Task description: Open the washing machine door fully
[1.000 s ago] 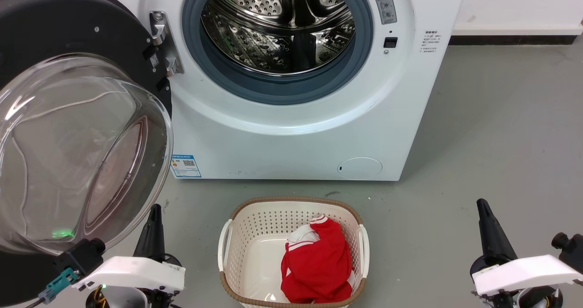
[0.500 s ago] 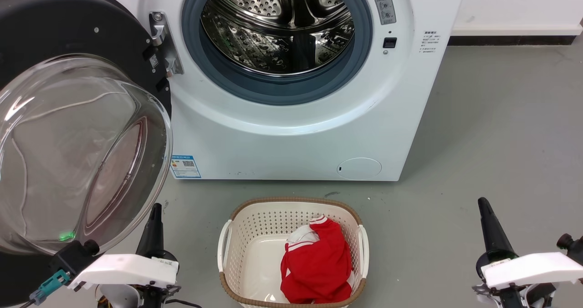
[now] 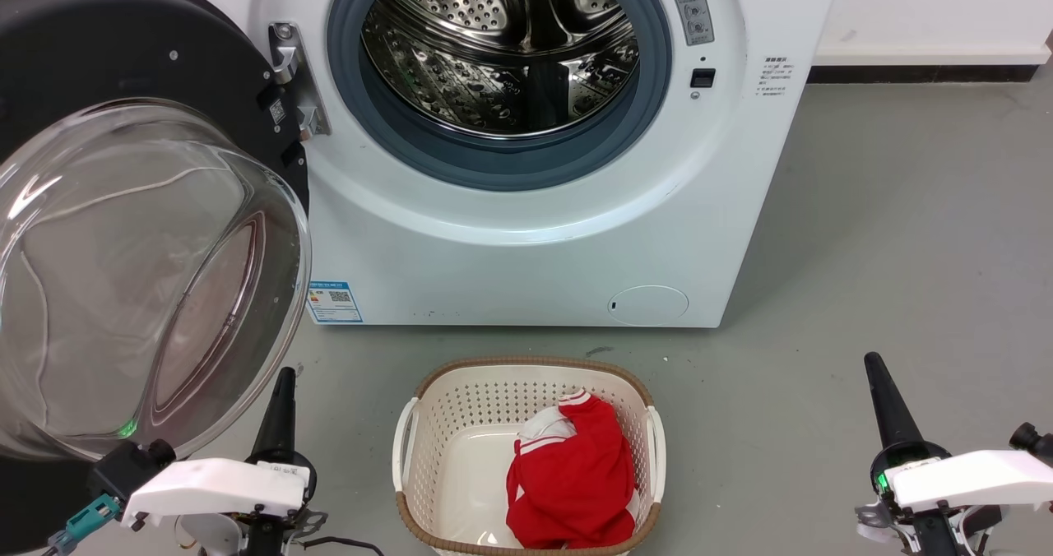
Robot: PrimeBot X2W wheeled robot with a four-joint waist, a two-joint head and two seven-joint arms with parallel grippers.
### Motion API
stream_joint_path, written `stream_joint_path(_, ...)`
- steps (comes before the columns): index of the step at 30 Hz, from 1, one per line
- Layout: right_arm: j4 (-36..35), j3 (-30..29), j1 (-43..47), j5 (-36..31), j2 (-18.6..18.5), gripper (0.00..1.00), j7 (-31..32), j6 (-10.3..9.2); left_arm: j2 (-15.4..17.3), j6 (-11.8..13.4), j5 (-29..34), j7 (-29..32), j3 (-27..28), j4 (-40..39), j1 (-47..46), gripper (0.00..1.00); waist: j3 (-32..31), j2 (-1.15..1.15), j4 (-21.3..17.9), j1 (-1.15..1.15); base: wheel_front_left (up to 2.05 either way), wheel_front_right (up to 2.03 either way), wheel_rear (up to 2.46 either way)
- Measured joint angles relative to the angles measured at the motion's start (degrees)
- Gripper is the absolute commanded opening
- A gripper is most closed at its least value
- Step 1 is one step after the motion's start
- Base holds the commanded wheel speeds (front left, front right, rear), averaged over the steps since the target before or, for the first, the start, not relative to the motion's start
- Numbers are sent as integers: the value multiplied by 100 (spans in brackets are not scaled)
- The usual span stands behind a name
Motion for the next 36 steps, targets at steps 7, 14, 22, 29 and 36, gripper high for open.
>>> stream_joint_path(7, 55, -23, -41, 416, -1, 0, 74, 0, -15, -34, -420, 101, 31, 18, -61, 0, -4, 0, -4, 0, 0, 0, 0)
stream_joint_path(14, 93, -46, -100, 806, -2, 0, 165, 0, -24, -56, -816, 198, 64, 41, -71, 0, -9, 0, -8, 0, 0, 0, 0)
stream_joint_path(22, 153, -81, -131, 1273, -2, 0, 253, 0, -38, -103, -1289, 312, 109, 68, -87, 0, -15, 0, -13, 0, 0, 0, 0)
stream_joint_path(29, 193, -109, -199, 1613, -2, 0, 325, 0, -47, -132, -1640, 397, 141, 87, -94, 0, -20, 0, -17, 0, 0, 0, 0)
stream_joint_path(36, 240, -136, -237, 1938, -1, 0, 387, 0, -54, -156, -1968, 480, 166, 104, -114, 0, -24, 0, -21, 0, 0, 0, 0)
